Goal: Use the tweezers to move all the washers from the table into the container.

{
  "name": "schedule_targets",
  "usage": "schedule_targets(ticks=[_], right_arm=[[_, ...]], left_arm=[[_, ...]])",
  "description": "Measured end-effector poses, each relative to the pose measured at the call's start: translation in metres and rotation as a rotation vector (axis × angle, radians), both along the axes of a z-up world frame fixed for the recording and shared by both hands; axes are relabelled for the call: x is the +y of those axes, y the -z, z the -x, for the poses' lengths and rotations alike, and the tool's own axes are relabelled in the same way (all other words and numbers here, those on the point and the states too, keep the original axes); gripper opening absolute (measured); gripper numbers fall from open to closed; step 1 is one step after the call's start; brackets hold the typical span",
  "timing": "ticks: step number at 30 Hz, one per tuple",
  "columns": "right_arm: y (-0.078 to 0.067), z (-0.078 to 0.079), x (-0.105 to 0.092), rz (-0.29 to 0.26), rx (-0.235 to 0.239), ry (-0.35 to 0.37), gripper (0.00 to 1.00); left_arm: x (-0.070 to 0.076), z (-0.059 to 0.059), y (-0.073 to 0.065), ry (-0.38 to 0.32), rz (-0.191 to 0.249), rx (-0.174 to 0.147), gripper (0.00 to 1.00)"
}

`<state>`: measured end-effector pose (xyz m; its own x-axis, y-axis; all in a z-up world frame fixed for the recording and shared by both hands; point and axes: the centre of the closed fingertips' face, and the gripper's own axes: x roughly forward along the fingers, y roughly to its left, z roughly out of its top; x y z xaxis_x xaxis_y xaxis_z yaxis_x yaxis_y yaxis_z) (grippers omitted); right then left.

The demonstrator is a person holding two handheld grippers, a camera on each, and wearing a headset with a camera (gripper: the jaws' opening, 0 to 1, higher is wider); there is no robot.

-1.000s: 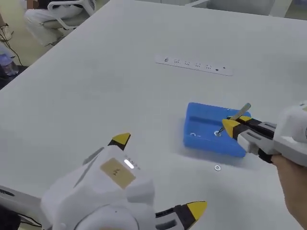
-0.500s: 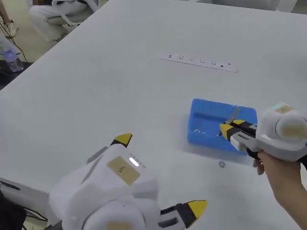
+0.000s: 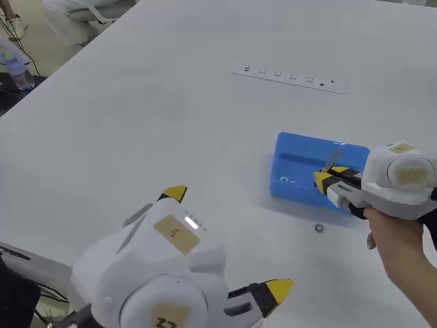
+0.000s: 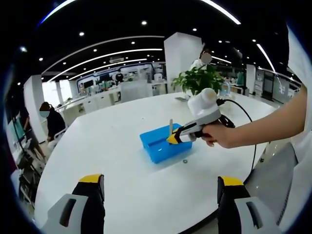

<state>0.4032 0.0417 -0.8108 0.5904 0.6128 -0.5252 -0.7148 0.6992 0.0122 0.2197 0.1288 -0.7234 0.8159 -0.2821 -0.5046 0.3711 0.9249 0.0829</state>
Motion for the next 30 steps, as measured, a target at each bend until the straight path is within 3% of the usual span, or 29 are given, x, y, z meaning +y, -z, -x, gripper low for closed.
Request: schedule_targets(ticks=[7, 13, 15, 17, 20, 23, 27, 30], right_arm=[[-0.001, 0.001, 0.001, 0.0, -0.003, -0.002, 0.03], [-0.001, -0.002, -0.005, -0.028, 0.049, 0.028, 0.04], [-0.004, -0.004, -0.008, -0.03, 0.04, 0.037, 0.04], [-0.016, -0.003, -0.011, -0.052, 0.014, 0.043, 0.04], [-0.035, 0.007, -0.016, -0.102, -0.006, 0.062, 0.04], [-0.043, 0.017, -0.021, -0.115, -0.015, 0.069, 0.04], [-0.042, 0.024, -0.029, -0.106, -0.032, 0.081, 0.04], [-0.035, 0.023, -0.032, -0.098, -0.016, 0.099, 0.03]], left_arm=[[-0.001, 0.0, 0.001, -0.001, -0.001, 0.004, 0.99], [-0.002, 0.0, -0.002, 0.011, -0.014, -0.004, 0.99], [-0.002, 0.0, -0.004, 0.011, -0.019, -0.009, 0.99], [-0.001, 0.0, -0.005, 0.007, -0.017, -0.012, 0.99], [0.0, 0.001, -0.003, 0.002, -0.016, -0.003, 0.98], [-0.003, 0.001, 0.0, 0.012, -0.027, 0.001, 0.98], [-0.007, 0.001, -0.001, 0.027, -0.026, -0.002, 0.98], [-0.009, 0.001, -0.001, 0.035, -0.027, -0.001, 0.97]])
